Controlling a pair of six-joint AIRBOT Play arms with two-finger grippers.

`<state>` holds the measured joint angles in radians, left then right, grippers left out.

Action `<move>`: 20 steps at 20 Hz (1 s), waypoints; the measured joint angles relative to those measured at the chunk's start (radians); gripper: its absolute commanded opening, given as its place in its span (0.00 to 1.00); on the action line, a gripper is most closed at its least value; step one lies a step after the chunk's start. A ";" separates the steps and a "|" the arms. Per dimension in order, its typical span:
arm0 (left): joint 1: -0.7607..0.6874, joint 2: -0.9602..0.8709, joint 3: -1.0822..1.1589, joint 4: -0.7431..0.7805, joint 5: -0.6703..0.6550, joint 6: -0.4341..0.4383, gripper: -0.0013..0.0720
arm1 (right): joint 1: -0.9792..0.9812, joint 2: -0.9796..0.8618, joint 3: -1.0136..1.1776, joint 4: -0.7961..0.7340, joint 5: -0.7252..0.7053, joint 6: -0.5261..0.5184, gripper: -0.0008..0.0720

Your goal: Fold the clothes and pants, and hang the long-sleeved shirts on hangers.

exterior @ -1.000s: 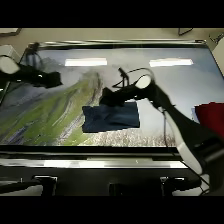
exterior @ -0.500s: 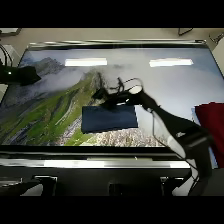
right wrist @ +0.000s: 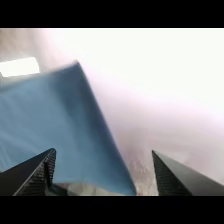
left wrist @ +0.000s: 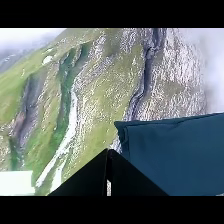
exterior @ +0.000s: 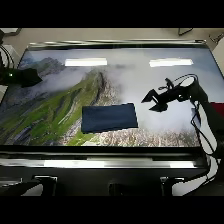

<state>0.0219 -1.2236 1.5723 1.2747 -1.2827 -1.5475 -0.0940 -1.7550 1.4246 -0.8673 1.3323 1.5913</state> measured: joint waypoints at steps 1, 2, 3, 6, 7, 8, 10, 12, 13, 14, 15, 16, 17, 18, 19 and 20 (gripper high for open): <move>-0.003 0.000 0.000 0.000 0.000 0.000 0.06 | 0.007 -0.019 -0.010 0.010 0.014 -0.025 0.94; -0.007 0.000 0.000 -0.002 0.000 0.000 0.06 | 0.021 -0.042 -0.019 0.023 0.020 -0.049 0.94; -0.011 0.000 0.000 -0.006 -0.002 0.000 0.06 | 0.037 -0.065 -0.025 0.043 0.026 -0.075 0.93; -0.021 0.000 0.000 -0.008 -0.007 0.000 0.06 | 0.079 -0.119 -0.033 0.123 0.037 -0.137 0.88; -0.024 0.001 0.000 -0.008 -0.008 0.000 0.06 | 0.088 -0.132 -0.034 0.144 0.035 -0.150 0.84; -0.027 0.001 0.000 -0.009 -0.009 0.000 0.06 | 0.095 -0.142 -0.035 0.158 0.031 -0.161 0.77; -0.029 0.001 0.000 -0.013 -0.010 0.000 0.06 | 0.103 -0.158 -0.037 0.182 0.017 -0.175 0.68; -0.030 0.001 0.000 -0.016 -0.010 0.000 0.06 | 0.107 -0.168 -0.038 0.211 0.011 -0.198 0.61; -0.031 0.000 0.000 -0.016 -0.011 0.000 0.06 | 0.109 -0.171 -0.039 0.225 0.011 -0.217 0.54; -0.031 0.001 0.000 -0.016 -0.011 0.000 0.06 | 0.110 -0.174 -0.039 0.234 0.012 -0.235 0.47; -0.032 0.001 0.000 -0.018 -0.011 0.000 0.06 | 0.111 -0.175 -0.040 0.244 0.014 -0.254 0.34; -0.032 0.001 0.000 -0.018 -0.011 0.000 0.06 | 0.111 -0.177 -0.040 0.261 0.022 -0.267 0.18; -0.031 0.001 0.000 -0.018 -0.011 0.000 0.06 | 0.111 -0.177 -0.040 0.279 0.034 -0.277 0.06; -0.031 0.001 0.000 -0.019 -0.011 -0.001 0.06 | 0.111 -0.177 -0.040 0.295 0.043 -0.285 0.06; -0.032 0.001 0.000 -0.019 -0.011 -0.001 0.06 | 0.111 -0.177 -0.040 0.303 0.050 -0.293 0.06; -0.032 0.001 0.000 -0.020 -0.011 0.000 0.06 | 0.111 -0.177 -0.039 0.316 0.058 -0.301 0.06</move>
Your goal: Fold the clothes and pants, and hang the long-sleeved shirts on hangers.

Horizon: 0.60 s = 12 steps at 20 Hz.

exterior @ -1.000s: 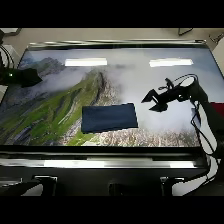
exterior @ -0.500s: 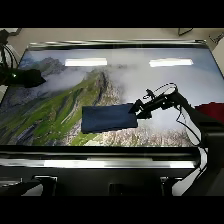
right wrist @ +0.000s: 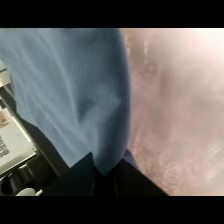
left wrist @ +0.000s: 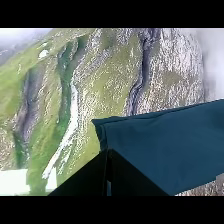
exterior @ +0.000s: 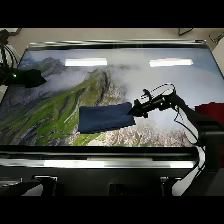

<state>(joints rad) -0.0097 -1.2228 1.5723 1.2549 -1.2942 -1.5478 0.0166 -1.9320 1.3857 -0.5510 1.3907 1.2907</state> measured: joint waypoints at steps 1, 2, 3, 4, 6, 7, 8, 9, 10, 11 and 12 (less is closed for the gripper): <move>0.000 0.000 0.000 -0.001 0.000 0.000 0.06 | -0.003 0.000 0.006 0.014 0.010 -0.006 0.06; 0.000 0.000 0.000 -0.001 0.000 0.000 0.06 | -0.009 0.002 0.018 0.026 0.026 -0.009 0.06; 0.000 0.000 0.000 -0.002 0.000 0.000 0.06 | -0.021 0.008 0.039 0.036 0.043 -0.012 0.06; 0.000 0.000 0.000 -0.002 0.000 0.000 0.06 | -0.037 0.019 0.064 0.043 0.057 -0.011 0.06; 0.000 0.000 0.000 -0.002 0.002 0.000 0.06 | -0.088 0.054 0.132 0.047 0.083 0.008 0.06; 0.000 0.000 0.000 -0.002 0.002 0.000 0.06 | -0.123 0.079 0.174 0.043 0.092 0.027 0.06; 0.000 0.000 0.000 -0.002 0.003 0.000 0.06 | -0.161 0.104 0.213 0.030 0.099 0.049 0.06; 0.000 0.000 0.000 -0.002 0.004 0.000 0.06 | -0.206 0.132 0.257 0.010 0.105 0.078 0.06; 0.000 0.000 0.000 -0.002 0.008 0.000 0.06 | -0.255 0.159 0.300 -0.013 0.113 0.109 0.06; 0.000 0.000 0.000 -0.002 0.011 0.000 0.06 | -0.304 0.186 0.339 -0.031 0.118 0.140 0.06; 0.000 0.000 0.000 -0.002 0.015 0.001 0.06 | -0.356 0.213 0.375 -0.049 0.121 0.171 0.06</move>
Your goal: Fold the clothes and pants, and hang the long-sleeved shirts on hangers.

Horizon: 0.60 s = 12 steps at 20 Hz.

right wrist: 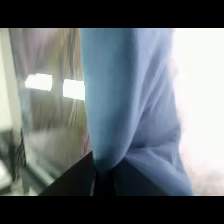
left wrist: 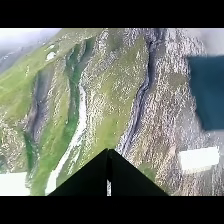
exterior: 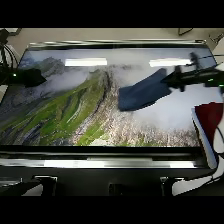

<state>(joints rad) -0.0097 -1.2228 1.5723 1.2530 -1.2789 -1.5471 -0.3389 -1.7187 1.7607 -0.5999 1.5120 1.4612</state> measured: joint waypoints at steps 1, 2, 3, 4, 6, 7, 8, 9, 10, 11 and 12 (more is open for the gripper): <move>0.000 0.000 0.000 0.000 0.002 0.000 0.06 | -0.058 0.027 0.037 -0.018 0.003 0.033 0.06; 0.000 0.000 0.000 -0.001 0.007 0.001 0.06 | -0.118 0.054 0.070 -0.030 0.006 0.066 0.06; 0.000 0.000 0.000 -0.003 0.007 0.002 0.06 | -0.173 0.078 0.096 -0.038 0.007 0.094 0.06; 0.000 0.000 0.000 -0.009 0.010 0.002 0.06 | -0.229 0.100 0.118 -0.043 0.007 0.119 0.06; 0.000 0.000 0.000 -0.026 0.013 0.010 0.06 | -0.347 0.140 0.149 -0.056 0.017 0.172 0.06; 0.000 0.000 0.000 -0.037 0.013 0.016 0.06 | -0.407 0.159 0.159 -0.061 0.018 0.195 0.06; 0.000 0.000 0.000 -0.048 0.014 0.021 0.06 | -0.462 0.175 0.166 -0.062 0.022 0.215 0.06; 0.000 0.000 0.000 -0.057 0.014 0.026 0.06 | -0.519 0.191 0.171 -0.063 0.027 0.236 0.06; 0.000 0.000 0.000 -0.068 0.014 0.034 0.06 | -0.573 0.206 0.175 -0.064 0.027 0.256 0.06; 0.000 0.000 0.000 -0.076 0.014 0.042 0.06 | -0.620 0.221 0.177 -0.067 0.032 0.273 0.06; 0.000 0.000 0.000 -0.082 0.014 0.046 0.06 | -0.666 0.236 0.179 -0.067 0.033 0.294 0.06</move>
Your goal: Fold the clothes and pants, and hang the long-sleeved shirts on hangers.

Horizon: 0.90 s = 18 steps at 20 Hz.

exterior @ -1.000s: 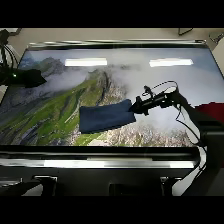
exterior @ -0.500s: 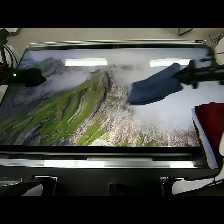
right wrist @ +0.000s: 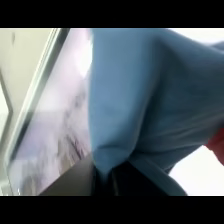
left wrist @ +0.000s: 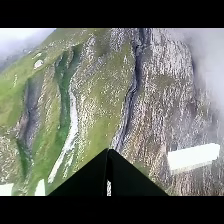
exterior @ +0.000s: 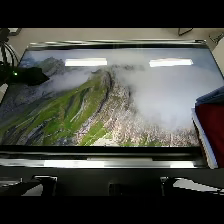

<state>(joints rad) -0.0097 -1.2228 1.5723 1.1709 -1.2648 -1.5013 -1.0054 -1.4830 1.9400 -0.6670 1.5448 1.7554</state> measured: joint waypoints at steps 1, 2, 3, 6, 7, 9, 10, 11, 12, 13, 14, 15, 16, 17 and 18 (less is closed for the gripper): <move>0.000 0.000 0.000 -0.004 0.000 0.002 0.06 | -0.039 0.013 0.001 -0.002 0.005 0.017 0.06; 0.000 0.000 0.000 -0.009 0.000 0.005 0.06 | -0.074 0.025 0.002 -0.006 0.016 0.035 0.06; 0.000 0.000 0.000 -0.010 0.000 0.007 0.06 | -0.109 0.035 0.003 -0.012 0.032 0.054 0.06; 0.000 0.000 0.000 -0.017 0.001 0.011 0.06 | -0.183 0.053 0.003 -0.037 0.123 0.091 0.06; 0.000 0.000 0.000 -0.017 0.001 0.016 0.06 | -0.196 0.056 0.003 -0.055 0.162 0.098 0.06; 0.000 0.000 0.000 -0.018 0.006 0.021 0.06 | -0.213 0.063 0.003 -0.114 0.222 0.109 0.06; 0.000 0.000 0.000 -0.018 0.006 0.024 0.06 | -0.218 0.067 0.003 -0.147 0.243 0.114 0.06; 0.000 0.000 0.000 -0.019 0.007 0.025 0.06 | -0.221 0.070 0.002 -0.187 0.257 0.116 0.06; 0.000 0.000 0.000 -0.019 0.007 0.026 0.06 | -0.224 0.073 -0.003 -0.226 0.267 0.121 0.06; 0.000 0.000 0.000 -0.019 0.008 0.027 0.06 | -0.225 0.079 -0.015 -0.271 0.277 0.123 0.06; 0.000 0.000 0.000 -0.019 0.008 0.027 0.06 | -0.227 0.088 -0.035 -0.312 0.283 0.122 0.06; 0.000 0.000 0.000 -0.019 0.008 0.028 0.06 | -0.227 0.100 -0.066 -0.357 0.287 0.117 0.06; 0.000 0.000 0.000 -0.020 0.008 0.028 0.06 | -0.229 0.115 -0.108 -0.408 0.289 0.107 0.06; 0.000 0.000 0.000 -0.020 0.008 0.028 0.06 | -0.229 0.134 -0.161 -0.462 0.291 0.095 0.06; 0.000 0.000 0.000 -0.020 0.008 0.028 0.06 | -0.229 0.150 -0.214 -0.515 0.296 0.082 0.06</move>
<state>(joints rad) -0.0093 -1.2228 1.5723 1.1507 -1.2564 -1.4731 -1.2346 -1.3334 1.7256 -1.1824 1.8408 1.8370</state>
